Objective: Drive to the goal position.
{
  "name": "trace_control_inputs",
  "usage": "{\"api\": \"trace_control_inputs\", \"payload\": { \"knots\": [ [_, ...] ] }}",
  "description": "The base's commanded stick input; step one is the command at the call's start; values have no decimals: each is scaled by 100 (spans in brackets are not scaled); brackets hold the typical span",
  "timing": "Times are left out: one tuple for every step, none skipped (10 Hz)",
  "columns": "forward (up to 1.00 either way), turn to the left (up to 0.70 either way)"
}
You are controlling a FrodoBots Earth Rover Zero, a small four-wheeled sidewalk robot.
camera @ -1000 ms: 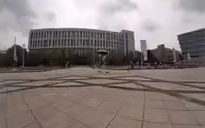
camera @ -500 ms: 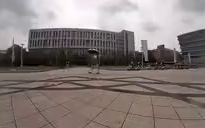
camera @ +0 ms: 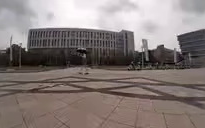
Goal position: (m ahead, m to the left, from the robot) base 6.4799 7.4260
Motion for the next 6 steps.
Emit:
{"api": "trace_control_inputs", "payload": {
  "knots": [
    [60,0],
    [60,0],
    [60,0],
    [60,0],
    [60,0],
    [60,0]
  ]
}}
